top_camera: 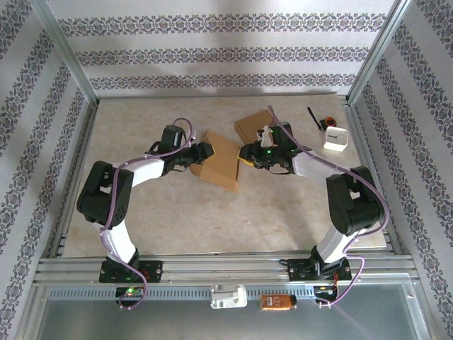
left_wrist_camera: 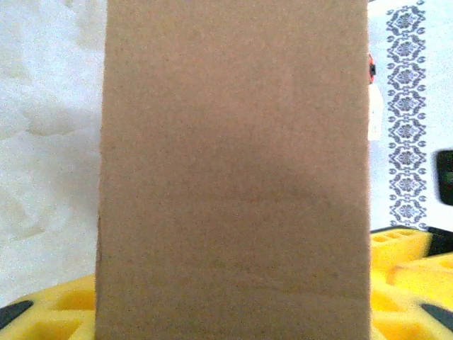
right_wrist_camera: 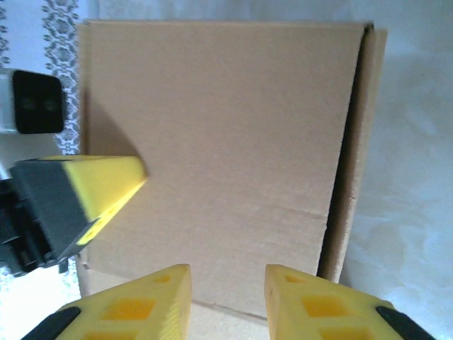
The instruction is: Fold the paper box
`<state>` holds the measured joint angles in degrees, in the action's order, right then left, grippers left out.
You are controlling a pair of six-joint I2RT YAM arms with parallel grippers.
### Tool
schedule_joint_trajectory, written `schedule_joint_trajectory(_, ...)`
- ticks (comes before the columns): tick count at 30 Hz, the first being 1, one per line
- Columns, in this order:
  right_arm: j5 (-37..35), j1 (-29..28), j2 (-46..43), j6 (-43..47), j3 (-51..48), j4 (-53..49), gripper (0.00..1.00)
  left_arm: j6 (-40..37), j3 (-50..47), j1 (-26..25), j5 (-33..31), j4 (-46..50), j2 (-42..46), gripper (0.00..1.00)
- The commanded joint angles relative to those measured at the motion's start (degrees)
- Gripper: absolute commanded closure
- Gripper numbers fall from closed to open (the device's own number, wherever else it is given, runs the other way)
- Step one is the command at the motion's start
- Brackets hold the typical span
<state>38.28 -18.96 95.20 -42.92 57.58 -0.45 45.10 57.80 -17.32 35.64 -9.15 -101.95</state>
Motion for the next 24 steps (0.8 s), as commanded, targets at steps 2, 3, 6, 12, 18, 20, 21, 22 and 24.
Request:
schedule_joint_trajectory(2, -16.5, -6.4, -10.7, 18.1, -2.7, -1.1, 0.57, 3.1, 0.8, -1.0, -9.2, 12.9, 4.4, 0.64)
schedule_joint_trajectory(3, -25.4, -10.1, -13.6, 24.7, -4.4, -0.4, 0.51, 4.6, 1.1, -1.4, -11.7, 14.9, 5.6, 0.65)
schedule_joint_trajectory(6, -45.5, -20.8, -19.1, 45.3, -11.2, 9.2, 0.37, 8.9, 3.2, -2.7, -17.5, 22.0, 7.8, 0.68)
schedule_joint_trajectory(12, -45.8, -26.4, -19.4, 64.8, -13.7, 15.5, 0.20, 23.0, 5.3, -3.7, -24.0, 31.2, 11.7, 0.69)
schedule_joint_trajectory(18, -44.5, -31.0, -13.1, 81.0, -16.9, 30.3, 0.02, 31.0, 3.9, -3.6, -25.7, 30.5, 15.2, 0.67)
schedule_joint_trajectory(20, -45.3, -31.9, -9.6, 83.4, -16.1, 33.1, 0.02, 32.9, 3.6, -3.6, -25.4, 30.2, 15.8, 0.67)
schedule_joint_trajectory(21, -45.9, -32.1, -8.2, 83.5, -15.3, 33.9, 0.02, 33.7, 3.4, -3.6, -25.0, 29.9, 16.0, 0.67)
schedule_joint_trajectory(22, -47.0, -32.1, -6.5, 83.2, -14.7, 35.6, 0.02, 34.6, 3.0, -3.4, -24.4, 29.5, 16.3, 0.67)
schedule_joint_trajectory(24, -50.3, -32.1, -2.9, 83.9, -13.9, 40.4, 0.02, 36.5, 2.3, -3.3, -23.4, 28.9, 16.7, 0.66)
